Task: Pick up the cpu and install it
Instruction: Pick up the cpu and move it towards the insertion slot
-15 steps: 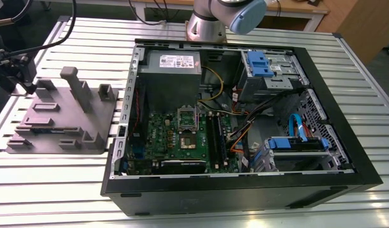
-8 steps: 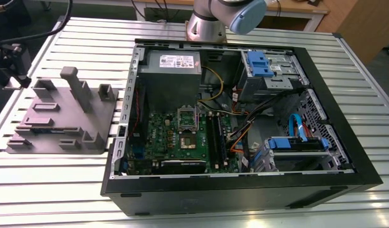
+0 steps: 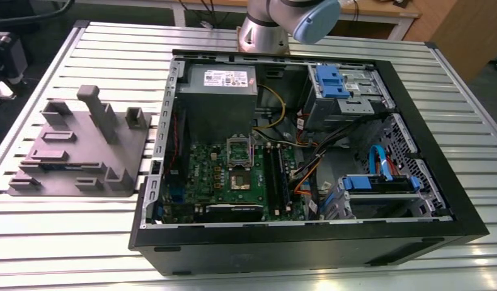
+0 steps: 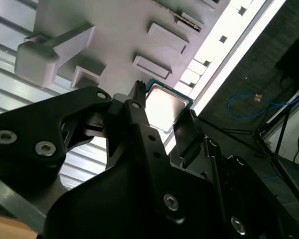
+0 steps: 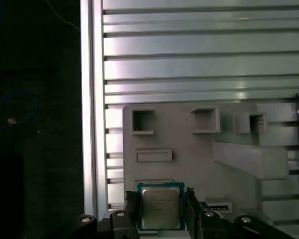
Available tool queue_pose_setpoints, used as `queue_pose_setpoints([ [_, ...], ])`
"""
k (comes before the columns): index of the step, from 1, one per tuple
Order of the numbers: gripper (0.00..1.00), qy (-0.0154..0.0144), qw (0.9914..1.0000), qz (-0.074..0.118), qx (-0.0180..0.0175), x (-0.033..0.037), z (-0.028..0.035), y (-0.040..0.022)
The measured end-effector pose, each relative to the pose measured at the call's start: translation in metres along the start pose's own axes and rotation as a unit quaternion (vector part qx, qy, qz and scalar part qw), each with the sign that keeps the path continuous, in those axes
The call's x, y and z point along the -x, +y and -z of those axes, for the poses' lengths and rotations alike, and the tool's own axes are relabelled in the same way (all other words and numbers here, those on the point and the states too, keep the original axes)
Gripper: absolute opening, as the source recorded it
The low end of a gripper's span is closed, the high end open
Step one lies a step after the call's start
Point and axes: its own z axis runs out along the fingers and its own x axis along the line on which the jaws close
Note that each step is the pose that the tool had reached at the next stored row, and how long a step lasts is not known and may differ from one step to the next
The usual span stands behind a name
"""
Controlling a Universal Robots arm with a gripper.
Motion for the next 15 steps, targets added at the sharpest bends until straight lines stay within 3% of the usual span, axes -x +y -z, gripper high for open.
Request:
queue_pose_setpoints([
  [12, 0.47, 0.0, 1.0, 0.0, 0.0, 0.0009, 0.0544, 0.0035],
  [15, 0.47, -0.0001, 1.0, 0.0, 0.0001, 0.001, 0.0562, 0.0036],
])
